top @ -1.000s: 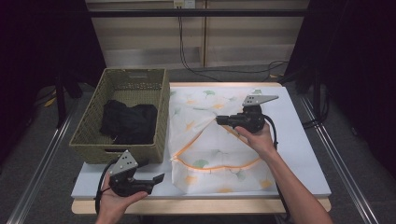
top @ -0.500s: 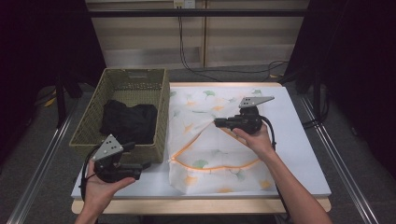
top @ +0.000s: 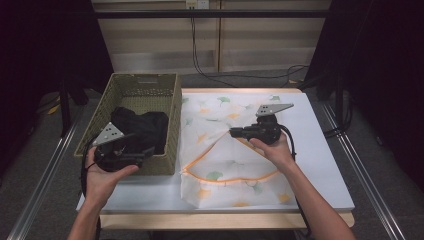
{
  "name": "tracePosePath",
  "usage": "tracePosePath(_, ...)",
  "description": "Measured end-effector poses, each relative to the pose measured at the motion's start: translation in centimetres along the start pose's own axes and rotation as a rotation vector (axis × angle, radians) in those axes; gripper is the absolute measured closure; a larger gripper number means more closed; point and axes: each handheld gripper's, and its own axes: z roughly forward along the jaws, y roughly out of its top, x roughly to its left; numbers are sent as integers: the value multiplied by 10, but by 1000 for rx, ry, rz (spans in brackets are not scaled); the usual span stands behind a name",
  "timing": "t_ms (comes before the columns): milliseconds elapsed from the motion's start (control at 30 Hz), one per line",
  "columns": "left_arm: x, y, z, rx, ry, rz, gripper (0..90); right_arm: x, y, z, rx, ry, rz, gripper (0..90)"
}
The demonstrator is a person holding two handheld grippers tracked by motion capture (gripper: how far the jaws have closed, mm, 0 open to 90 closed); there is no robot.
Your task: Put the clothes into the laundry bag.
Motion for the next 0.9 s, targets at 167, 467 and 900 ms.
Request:
tracePosePath(167, 14, 9, 11, 47, 19, -15, 195, -1, 0, -2, -1, 2, 5, 894)
tracePosePath(467, 30, 32, 33, 102, 50, -9, 157, -2, 0, -2, 0, 2, 4, 894)
tracePosePath(900, 66, 51, 66, 272, 100, -11, 111, -2, -2, 3, 14, 13, 7, 893)
